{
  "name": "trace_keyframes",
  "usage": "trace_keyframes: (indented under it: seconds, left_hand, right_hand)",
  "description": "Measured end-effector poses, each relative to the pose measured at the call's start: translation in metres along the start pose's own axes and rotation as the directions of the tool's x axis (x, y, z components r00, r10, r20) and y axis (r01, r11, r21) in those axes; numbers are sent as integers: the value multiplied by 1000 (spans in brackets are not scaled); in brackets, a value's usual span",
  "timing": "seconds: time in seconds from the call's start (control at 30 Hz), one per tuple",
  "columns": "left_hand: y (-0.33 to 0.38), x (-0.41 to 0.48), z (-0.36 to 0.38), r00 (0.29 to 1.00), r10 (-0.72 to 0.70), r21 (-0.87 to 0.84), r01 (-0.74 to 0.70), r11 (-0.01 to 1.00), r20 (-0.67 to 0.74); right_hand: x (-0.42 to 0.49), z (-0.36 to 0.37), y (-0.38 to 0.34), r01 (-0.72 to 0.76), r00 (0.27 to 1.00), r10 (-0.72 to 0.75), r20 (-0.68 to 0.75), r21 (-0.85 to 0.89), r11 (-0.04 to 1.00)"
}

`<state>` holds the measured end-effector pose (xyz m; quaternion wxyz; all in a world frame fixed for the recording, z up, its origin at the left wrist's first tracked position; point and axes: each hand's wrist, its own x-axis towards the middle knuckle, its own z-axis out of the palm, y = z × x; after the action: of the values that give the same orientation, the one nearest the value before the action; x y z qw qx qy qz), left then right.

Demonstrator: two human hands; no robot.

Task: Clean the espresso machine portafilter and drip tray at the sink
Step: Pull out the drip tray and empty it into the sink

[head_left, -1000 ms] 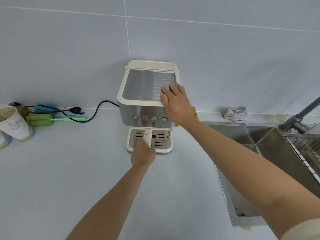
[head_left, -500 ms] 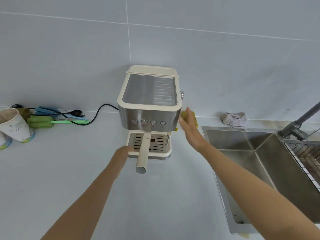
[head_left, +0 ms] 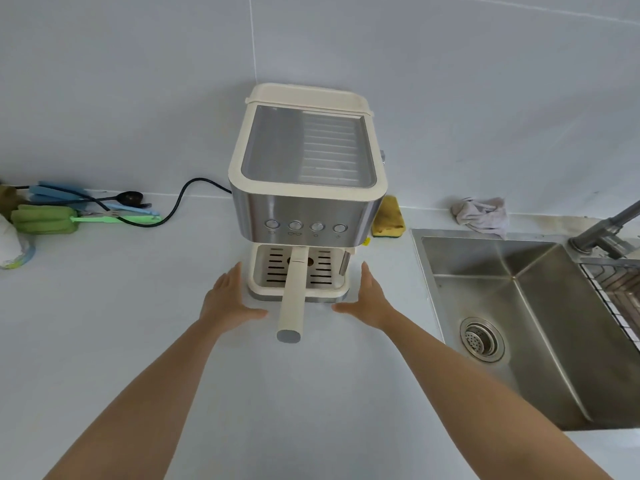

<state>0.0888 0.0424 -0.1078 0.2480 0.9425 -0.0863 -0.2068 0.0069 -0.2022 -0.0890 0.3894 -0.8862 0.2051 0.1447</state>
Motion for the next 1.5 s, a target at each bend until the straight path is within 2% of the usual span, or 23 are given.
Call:
trace_keyframes:
  seconds: [0.13, 0.37, 0.47, 0.9, 1.3, 1.5]
  left_hand:
    - [4, 18, 0, 998, 58, 26, -57, 998, -12]
    - [7, 30, 4, 995, 85, 97, -89, 991, 46]
    - [8, 33, 4, 995, 95, 89, -95, 991, 2]
    - [0, 17, 3, 983, 183, 45, -182, 982, -30]
    - [-11, -49, 19, 964, 261, -47, -263, 964, -49]
    - [-5, -99, 47, 968, 246, -110, -251, 962, -57]
  right_hand:
    - [27, 11, -2, 18, 996, -26, -83, -93, 995]
    - [40, 16, -10, 31, 999, -38, -31, -209, 977]
    - [42, 18, -9, 50, 997, -59, -44, -196, 979]
    - [14, 26, -5, 81, 994, -85, -64, -65, 995]
    - [-55, 39, 14, 83, 994, -83, -74, -7, 997]
    - [-97, 35, 49, 134, 990, -135, -43, -6, 991]
